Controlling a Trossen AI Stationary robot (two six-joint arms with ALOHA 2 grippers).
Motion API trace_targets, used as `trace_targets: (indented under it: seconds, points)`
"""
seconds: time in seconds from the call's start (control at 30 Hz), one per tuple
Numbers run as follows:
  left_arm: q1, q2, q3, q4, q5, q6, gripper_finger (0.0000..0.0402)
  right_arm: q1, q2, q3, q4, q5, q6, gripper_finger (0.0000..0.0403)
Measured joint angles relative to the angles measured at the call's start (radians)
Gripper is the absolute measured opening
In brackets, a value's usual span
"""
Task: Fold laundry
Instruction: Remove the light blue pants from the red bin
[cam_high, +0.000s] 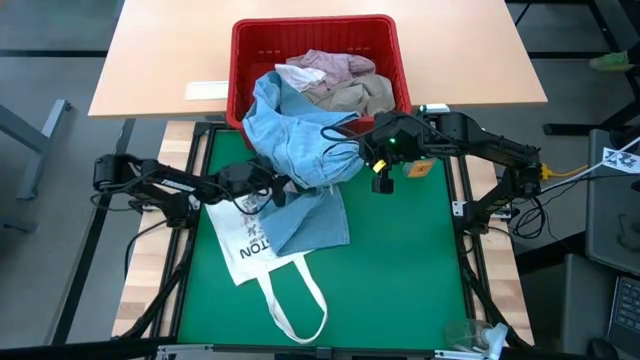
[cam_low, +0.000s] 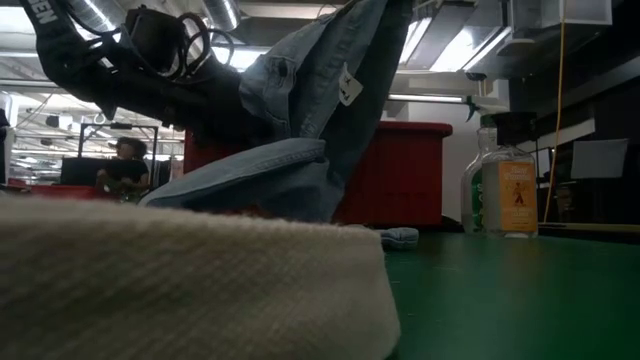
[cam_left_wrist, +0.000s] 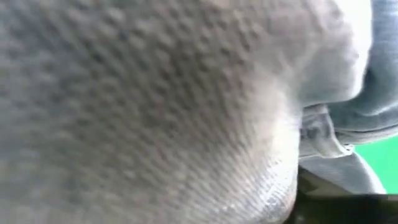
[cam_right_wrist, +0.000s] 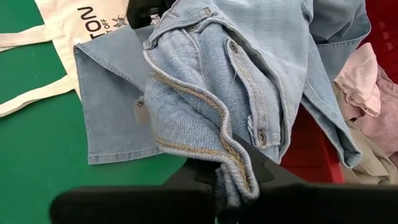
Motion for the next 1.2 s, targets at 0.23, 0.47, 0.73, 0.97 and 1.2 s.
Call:
trace_targets:
  seconds: [0.23, 0.47, 0.73, 0.97, 1.2]
  points:
    - [-0.049, -0.110, 0.000, -0.008, 0.008, -0.067, 0.0010, 0.000, 0.000, 0.000, 0.000, 0.056, -0.001, 0.0023]
    - [-0.105, -0.280, 0.000, -0.018, 0.037, -0.087, 0.0004, 0.000, 0.000, 0.000, 0.063, 0.063, -0.001, 0.0024]
    - [-0.152, -0.565, 0.000, -0.099, 0.015, -0.049, 0.0003, -0.001, 0.000, 0.000, 0.272, 0.062, -0.081, 0.0024]
    - [-0.210, -0.856, 0.001, -0.278, -0.097, -0.002, 0.0003, -0.066, 0.029, 0.000, 0.526, -0.119, -0.124, 0.0023]
    - [-0.298, -0.966, 0.126, -0.491, -0.159, 0.002, 0.0002, -0.122, 0.098, 0.000, 0.739, -0.291, -0.125, 0.0023]
